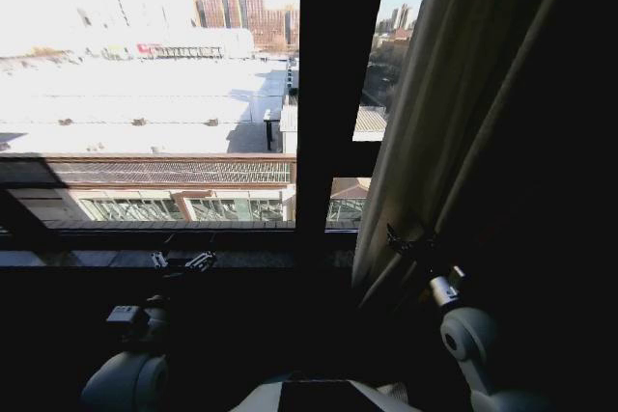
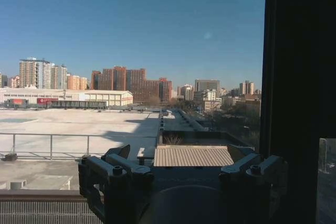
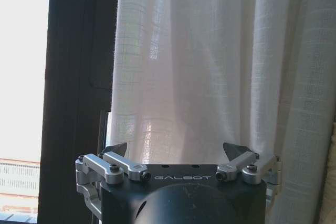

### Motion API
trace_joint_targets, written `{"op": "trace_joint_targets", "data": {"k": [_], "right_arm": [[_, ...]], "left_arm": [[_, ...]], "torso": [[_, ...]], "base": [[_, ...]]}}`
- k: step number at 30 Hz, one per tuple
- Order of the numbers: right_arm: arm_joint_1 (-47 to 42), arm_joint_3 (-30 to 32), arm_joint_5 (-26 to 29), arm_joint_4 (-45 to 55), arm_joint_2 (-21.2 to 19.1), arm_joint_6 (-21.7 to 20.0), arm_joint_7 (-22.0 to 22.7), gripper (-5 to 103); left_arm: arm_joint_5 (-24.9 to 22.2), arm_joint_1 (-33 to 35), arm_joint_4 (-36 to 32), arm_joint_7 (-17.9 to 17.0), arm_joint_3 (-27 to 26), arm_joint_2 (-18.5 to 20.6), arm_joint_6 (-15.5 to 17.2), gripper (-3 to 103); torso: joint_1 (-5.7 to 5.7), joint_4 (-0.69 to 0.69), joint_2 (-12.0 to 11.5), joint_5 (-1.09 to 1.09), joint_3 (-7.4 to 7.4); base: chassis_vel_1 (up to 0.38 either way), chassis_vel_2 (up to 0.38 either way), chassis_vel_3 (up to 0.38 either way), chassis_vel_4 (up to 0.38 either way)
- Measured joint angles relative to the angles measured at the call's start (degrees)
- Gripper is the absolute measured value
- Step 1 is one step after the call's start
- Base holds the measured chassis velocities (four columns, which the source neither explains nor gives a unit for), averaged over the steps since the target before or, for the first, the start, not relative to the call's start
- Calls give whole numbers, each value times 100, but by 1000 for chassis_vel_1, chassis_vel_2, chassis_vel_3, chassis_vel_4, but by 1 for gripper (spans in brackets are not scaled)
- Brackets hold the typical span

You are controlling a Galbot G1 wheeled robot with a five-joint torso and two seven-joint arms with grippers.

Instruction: Open the curtains by pulling them apart, changing their state from closed to fully open.

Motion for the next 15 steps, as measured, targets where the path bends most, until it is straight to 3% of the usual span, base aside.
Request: {"op": "trace_joint_targets", "data": {"k": [10, 13, 15], "right_arm": [[-42, -167, -420, -43, 126, 49, 28, 100], [-30, -182, -432, -50, 150, 52, 38, 100], [-27, -186, -433, -66, 171, 55, 41, 100]], "left_arm": [[-50, 35, 10, 1, -26, 102, 61, 100], [-49, 7, 92, 3, -52, 145, -177, 100], [-47, -35, 226, 2, -108, 176, -597, 100]], "torso": [[0, -1, 0, 1, 0], [0, -1, 0, 1, 0], [0, -1, 0, 2, 0]], "base": [[53, 42, -40, -40], [156, 146, -159, -158], [202, 204, -192, -224]]}}
